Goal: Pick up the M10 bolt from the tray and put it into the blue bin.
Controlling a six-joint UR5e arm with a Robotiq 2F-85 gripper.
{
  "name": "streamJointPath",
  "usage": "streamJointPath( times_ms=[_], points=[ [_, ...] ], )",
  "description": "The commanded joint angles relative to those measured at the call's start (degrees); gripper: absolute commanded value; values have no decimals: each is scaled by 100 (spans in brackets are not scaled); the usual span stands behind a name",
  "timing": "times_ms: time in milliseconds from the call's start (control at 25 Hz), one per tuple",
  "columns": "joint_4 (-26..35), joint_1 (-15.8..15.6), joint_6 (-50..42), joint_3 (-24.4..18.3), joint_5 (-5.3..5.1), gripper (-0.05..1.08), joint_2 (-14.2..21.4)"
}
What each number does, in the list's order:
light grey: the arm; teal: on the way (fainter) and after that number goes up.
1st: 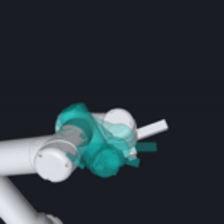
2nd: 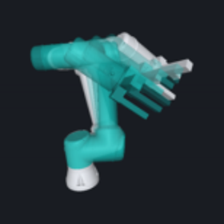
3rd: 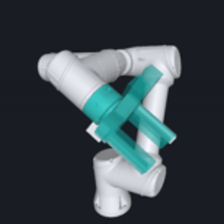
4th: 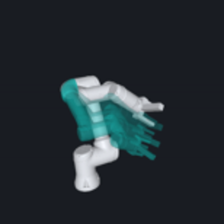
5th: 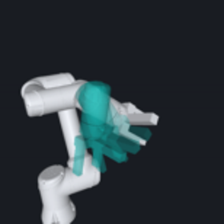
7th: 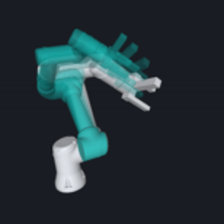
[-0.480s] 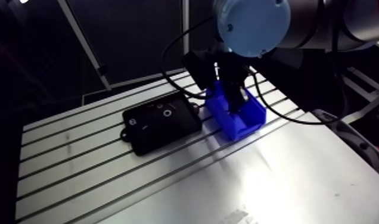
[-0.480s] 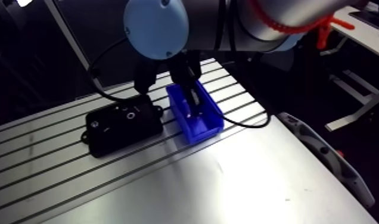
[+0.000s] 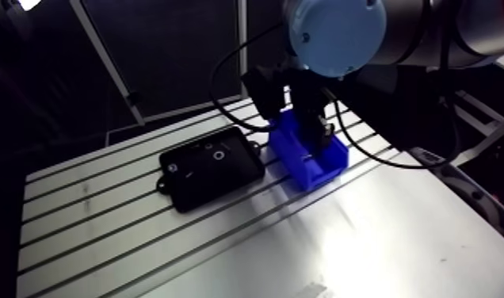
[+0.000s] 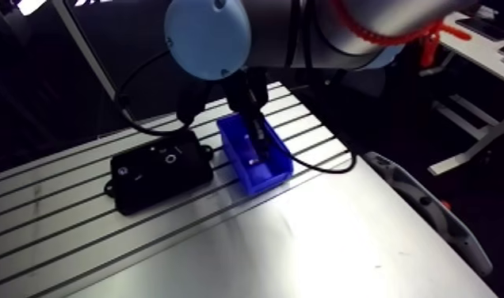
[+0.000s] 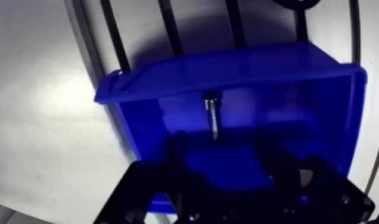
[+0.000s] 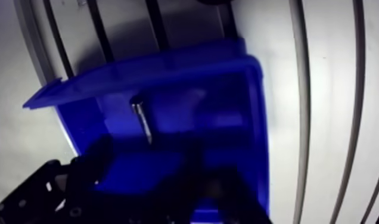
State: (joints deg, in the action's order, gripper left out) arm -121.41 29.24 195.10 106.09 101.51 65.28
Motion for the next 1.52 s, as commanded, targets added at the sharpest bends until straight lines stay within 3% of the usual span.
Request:
streamJointPath(
  times_ms=[40,280,560,640,840,1200,1520],
  points=[
    [174,-14,-106,13,-48,1,322],
    [490,-22,-150,-57,-101,1,674],
    [1387,-75,-801,-567,-242,1,1104],
    [1677,-84,-1196,-796,-365,1,1166],
    [2442,-102,-2357,-1165,-496,1,1324],
    [2785,-330,-5021,-1640,-681,1,1579],
    [3646,-752,-7306,-2343,-1138,1,1755]
  ],
)
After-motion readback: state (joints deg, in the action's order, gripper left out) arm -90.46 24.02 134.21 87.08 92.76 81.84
